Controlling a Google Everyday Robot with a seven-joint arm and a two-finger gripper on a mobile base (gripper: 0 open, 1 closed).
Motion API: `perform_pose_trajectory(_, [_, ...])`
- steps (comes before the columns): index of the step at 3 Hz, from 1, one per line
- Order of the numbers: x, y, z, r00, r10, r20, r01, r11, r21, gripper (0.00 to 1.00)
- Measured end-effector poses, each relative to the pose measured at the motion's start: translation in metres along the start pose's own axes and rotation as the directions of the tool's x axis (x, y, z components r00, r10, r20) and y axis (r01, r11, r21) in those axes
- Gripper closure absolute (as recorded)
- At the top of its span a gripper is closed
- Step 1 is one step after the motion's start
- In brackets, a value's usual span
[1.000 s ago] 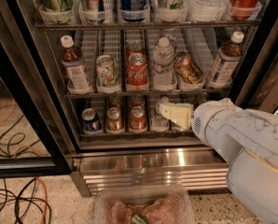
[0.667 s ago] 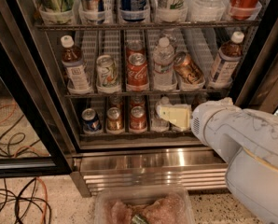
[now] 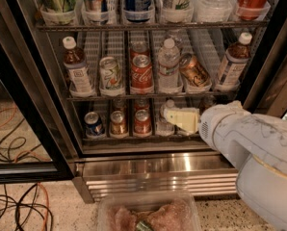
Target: Pick orange can from middle shelf of fridge
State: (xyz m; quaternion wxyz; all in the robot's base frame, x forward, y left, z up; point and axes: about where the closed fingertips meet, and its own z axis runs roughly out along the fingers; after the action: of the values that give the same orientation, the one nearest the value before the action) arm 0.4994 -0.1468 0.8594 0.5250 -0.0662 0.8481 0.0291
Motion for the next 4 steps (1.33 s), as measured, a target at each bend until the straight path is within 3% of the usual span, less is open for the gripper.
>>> perform_pose_trajectory(1, [-0.014, 0.006, 0.022, 1.000, 0.009, 0.014, -0.009, 1.0000, 0.001, 0.00])
perform_pose_trajectory(3, [-0.013, 0.020, 0.061, 0.998, -0.064, 0.022, 0.064, 0.9979, 0.004, 0.00])
perform_pose_trajectory(4, [-0.010, 0.021, 0.086, 0.996, -0.087, 0.024, 0.087, 0.9959, 0.026, 0.10])
